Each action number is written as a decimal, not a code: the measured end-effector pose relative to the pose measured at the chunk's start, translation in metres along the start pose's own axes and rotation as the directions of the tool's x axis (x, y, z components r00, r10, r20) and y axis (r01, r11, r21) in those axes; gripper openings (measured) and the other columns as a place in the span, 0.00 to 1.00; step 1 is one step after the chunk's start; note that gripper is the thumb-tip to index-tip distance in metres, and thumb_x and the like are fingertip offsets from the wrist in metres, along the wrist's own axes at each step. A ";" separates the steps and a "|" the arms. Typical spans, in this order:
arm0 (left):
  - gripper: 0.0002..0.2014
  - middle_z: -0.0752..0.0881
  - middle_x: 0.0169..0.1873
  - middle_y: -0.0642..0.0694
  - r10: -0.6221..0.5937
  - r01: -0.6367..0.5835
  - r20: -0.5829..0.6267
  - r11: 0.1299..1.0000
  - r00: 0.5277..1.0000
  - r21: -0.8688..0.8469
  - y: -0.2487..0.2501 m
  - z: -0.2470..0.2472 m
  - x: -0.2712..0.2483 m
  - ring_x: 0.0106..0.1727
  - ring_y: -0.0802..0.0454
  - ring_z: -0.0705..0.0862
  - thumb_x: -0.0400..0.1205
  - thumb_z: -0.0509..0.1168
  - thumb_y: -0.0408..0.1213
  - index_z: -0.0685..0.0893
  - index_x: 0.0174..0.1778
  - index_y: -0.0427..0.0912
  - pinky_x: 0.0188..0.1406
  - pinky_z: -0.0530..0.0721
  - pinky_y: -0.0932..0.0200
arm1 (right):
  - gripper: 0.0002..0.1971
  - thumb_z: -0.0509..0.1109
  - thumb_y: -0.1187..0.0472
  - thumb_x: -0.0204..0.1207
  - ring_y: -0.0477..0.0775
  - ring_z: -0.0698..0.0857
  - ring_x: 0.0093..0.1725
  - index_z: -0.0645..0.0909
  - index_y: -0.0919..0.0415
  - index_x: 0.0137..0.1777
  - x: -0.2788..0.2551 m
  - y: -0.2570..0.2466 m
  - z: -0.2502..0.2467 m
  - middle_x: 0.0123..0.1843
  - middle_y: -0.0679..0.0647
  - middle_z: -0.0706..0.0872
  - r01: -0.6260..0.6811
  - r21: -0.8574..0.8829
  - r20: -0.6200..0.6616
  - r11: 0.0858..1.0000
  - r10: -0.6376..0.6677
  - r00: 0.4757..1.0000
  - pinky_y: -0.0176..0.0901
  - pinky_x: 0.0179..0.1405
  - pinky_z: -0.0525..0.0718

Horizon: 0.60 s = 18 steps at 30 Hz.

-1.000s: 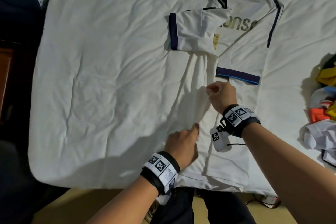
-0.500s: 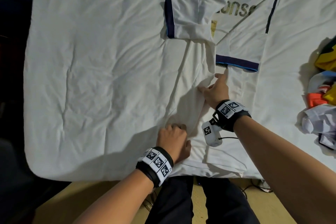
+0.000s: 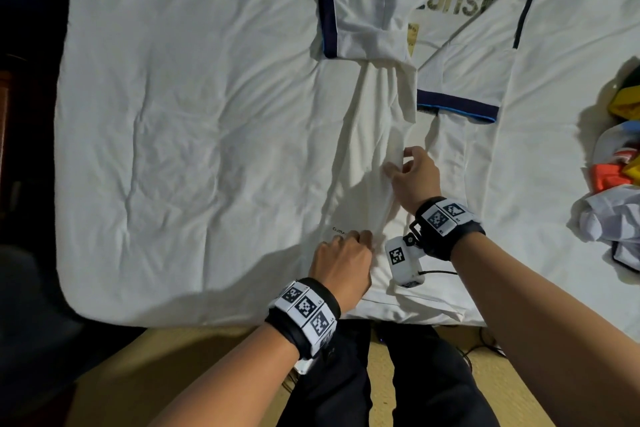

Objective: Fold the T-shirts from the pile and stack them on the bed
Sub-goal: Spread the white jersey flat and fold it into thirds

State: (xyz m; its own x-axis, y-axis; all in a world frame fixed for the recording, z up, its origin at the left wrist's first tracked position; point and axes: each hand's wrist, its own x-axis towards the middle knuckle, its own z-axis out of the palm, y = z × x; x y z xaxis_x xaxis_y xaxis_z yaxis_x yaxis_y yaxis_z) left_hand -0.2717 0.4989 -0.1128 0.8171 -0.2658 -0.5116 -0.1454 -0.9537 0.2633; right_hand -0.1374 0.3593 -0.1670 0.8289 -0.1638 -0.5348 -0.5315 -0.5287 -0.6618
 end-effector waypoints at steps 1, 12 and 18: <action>0.06 0.86 0.46 0.43 0.025 -0.025 0.003 1.000 1.000 -0.002 -0.003 0.008 0.003 0.42 0.42 0.88 0.87 0.63 0.37 0.78 0.59 0.42 0.37 0.84 0.48 | 0.12 0.72 0.56 0.83 0.42 0.79 0.37 0.77 0.57 0.63 0.001 0.003 0.000 0.44 0.50 0.82 -0.009 -0.012 -0.005 1.000 0.009 1.000 0.28 0.26 0.72; 0.18 0.76 0.70 0.35 0.025 -0.018 -0.224 0.999 0.974 0.032 -0.034 0.002 0.043 0.71 0.34 0.75 0.84 0.63 0.34 0.78 0.71 0.41 0.67 0.78 0.34 | 0.15 0.69 0.61 0.84 0.43 0.79 0.36 0.75 0.58 0.69 -0.002 0.008 0.001 0.40 0.49 0.81 0.034 -0.060 0.031 0.998 -0.032 0.999 0.29 0.25 0.70; 0.36 0.28 0.87 0.42 0.113 -0.109 -0.009 0.977 0.994 0.184 -0.068 0.024 0.087 0.89 0.40 0.31 0.91 0.37 0.62 0.30 0.88 0.48 0.85 0.36 0.30 | 0.33 0.65 0.74 0.76 0.59 0.79 0.60 0.63 0.59 0.81 -0.008 0.009 0.002 0.68 0.62 0.76 0.094 -0.182 -0.133 0.979 -0.119 0.984 0.45 0.59 0.79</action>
State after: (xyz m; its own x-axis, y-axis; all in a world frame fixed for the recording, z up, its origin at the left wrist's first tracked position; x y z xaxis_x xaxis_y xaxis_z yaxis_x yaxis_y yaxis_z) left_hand -0.2041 0.5369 -0.1949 0.8004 -0.3705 -0.4712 -0.3340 -0.9284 0.1626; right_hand -0.1497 0.3572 -0.1695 0.9020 -0.2096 -0.3774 -0.4110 -0.6842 -0.6025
